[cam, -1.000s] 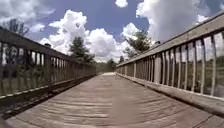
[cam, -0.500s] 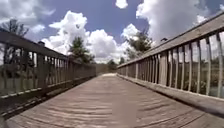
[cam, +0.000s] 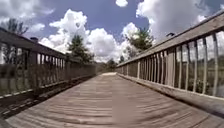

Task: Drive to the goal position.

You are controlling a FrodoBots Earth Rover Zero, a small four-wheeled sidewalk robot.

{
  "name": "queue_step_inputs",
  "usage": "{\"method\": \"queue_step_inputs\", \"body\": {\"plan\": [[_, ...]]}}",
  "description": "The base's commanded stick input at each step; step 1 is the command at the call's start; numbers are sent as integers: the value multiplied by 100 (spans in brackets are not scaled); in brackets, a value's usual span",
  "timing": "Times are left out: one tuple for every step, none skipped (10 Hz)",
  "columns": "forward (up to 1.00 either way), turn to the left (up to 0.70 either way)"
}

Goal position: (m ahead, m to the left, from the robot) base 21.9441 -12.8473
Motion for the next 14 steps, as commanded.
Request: {"method": "queue_step_inputs", "body": {"plan": [[50, 0], [50, 0], [50, 0], [50, 0], [50, 0], [50, 0], [50, 0], [50, 0], [50, 0], [50, 0], [50, 0], [50, 0], [50, 0], [50, 0]]}}
